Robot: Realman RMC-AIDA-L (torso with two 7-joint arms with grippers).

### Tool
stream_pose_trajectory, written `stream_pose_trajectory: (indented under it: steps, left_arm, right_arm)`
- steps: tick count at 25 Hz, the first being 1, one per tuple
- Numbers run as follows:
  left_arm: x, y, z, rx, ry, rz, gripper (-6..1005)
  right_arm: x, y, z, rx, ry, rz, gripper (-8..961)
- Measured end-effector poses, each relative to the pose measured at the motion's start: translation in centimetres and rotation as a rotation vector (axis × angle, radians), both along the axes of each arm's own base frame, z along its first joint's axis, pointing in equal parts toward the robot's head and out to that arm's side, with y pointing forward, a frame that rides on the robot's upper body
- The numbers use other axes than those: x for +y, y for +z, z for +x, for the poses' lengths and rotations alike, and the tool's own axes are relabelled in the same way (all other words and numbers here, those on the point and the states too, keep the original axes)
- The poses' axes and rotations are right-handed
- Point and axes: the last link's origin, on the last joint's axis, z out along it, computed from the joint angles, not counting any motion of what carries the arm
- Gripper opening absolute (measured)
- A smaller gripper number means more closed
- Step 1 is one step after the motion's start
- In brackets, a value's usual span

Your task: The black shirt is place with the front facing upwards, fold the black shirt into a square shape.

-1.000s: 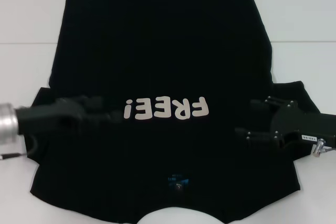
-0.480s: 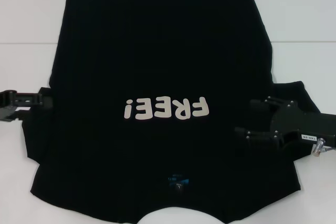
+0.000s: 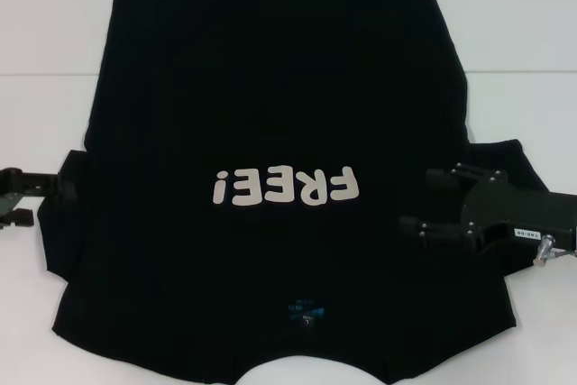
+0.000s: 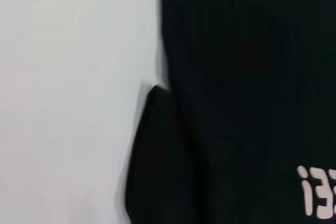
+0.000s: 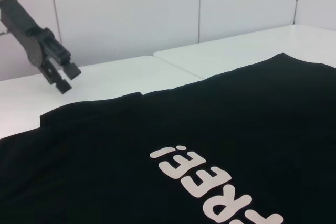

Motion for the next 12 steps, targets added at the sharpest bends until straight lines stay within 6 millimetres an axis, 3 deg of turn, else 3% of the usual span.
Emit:
stream_pose_trajectory:
  steps: [12]
  left_arm:
    - [-0.16,-1.08,-0.67,0.014,0.033,-0.02,924]
  right_arm:
    - [-0.03,-0.07,0.02,0.003,-0.003,-0.001,912]
